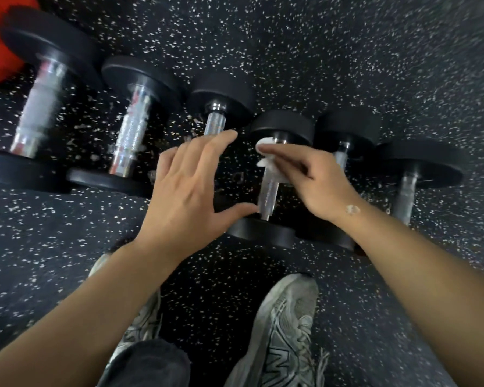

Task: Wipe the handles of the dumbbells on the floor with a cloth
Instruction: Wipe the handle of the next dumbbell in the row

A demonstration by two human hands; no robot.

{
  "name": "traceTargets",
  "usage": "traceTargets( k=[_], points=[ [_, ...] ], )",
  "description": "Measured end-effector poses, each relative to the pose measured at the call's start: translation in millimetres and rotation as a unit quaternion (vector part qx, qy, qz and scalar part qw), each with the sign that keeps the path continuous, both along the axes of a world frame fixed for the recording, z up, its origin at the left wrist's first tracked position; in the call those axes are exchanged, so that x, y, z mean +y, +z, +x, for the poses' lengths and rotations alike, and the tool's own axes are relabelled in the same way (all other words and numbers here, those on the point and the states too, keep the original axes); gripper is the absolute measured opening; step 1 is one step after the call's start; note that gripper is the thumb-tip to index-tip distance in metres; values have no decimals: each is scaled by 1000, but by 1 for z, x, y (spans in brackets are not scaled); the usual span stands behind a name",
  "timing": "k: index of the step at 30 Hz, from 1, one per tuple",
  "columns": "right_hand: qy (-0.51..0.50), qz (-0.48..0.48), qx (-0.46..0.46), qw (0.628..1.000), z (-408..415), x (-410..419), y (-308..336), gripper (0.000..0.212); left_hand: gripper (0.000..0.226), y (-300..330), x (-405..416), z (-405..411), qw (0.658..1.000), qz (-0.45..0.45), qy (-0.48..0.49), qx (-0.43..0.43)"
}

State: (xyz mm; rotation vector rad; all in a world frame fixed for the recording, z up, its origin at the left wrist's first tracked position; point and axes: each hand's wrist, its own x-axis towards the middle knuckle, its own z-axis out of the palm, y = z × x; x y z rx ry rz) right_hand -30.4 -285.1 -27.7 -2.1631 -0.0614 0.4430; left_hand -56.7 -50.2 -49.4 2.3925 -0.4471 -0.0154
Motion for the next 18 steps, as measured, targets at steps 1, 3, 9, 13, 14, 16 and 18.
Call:
traceTargets(
  k=[1,3,9,13,14,16,18],
  points=[
    [-15,-20,-9,1000,-4,-12,-3,32,99,0,-5,1,1000,2,-12,3],
    [-29,-56,-31,997,-8,-30,-10,34,107,0,-14,2,999,9,-31,8],
    [4,-163,-52,985,6,-33,-30,37,121,-6,-25,-3,997,57,-53,17],
    [16,-164,-83,983,5,-27,-38,35,121,-8,-28,-3,996,80,-43,10],
    [24,-160,-89,983,4,-26,-38,33,121,-7,-28,-3,996,80,-41,9],
    [55,-158,-87,982,0,-26,-34,32,121,-7,-29,-3,996,81,-38,11],
    [107,-164,-79,977,-5,-27,-27,33,121,-7,-29,-3,996,80,-34,14]
  ],
)
